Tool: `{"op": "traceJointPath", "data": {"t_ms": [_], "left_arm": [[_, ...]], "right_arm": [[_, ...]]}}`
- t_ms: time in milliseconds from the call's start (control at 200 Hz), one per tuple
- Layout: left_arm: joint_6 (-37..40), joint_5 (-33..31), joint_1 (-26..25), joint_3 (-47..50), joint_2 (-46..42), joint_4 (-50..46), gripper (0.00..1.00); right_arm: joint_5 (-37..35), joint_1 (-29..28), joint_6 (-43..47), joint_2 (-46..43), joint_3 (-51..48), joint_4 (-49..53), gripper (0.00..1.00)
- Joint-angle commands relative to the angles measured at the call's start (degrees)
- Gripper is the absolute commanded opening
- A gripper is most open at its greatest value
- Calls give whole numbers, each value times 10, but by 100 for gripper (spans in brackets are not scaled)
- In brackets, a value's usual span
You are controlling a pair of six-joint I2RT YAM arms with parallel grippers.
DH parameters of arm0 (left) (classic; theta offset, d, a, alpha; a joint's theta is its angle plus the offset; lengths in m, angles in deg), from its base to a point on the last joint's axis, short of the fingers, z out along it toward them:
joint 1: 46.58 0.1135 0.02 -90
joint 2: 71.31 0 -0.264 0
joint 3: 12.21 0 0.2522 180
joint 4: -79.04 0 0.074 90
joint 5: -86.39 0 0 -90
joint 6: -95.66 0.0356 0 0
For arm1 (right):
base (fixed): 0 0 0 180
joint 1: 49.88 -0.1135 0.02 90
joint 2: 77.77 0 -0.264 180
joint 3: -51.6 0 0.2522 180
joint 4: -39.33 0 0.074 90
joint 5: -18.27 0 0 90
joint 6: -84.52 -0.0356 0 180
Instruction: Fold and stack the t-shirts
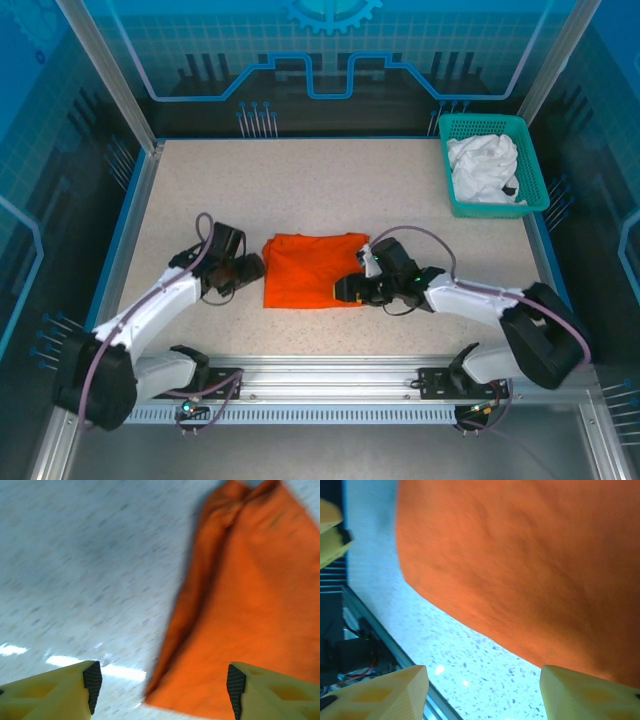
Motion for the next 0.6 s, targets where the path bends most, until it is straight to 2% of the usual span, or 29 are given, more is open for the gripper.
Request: {"op": "traceJointPath", "data": {"t_ms": [0, 110, 210, 385, 595], "left_arm": [[68, 99, 17, -46, 99, 66, 68], [109, 112, 17, -114, 199, 77, 66], [136, 98, 17, -175, 275, 61, 59], [165, 26, 17, -255, 362, 32, 30], [191, -48, 25, -373, 438, -27, 9]], "right_arm": [[-28, 41, 9, -66, -29, 12, 65], [-43, 79, 29, -122, -42, 41, 67], [-44, 111, 47, -156, -47, 58, 68], [-50, 134, 62, -186, -61, 57, 68], [-72, 142, 81, -194, -78, 53, 68]]}}
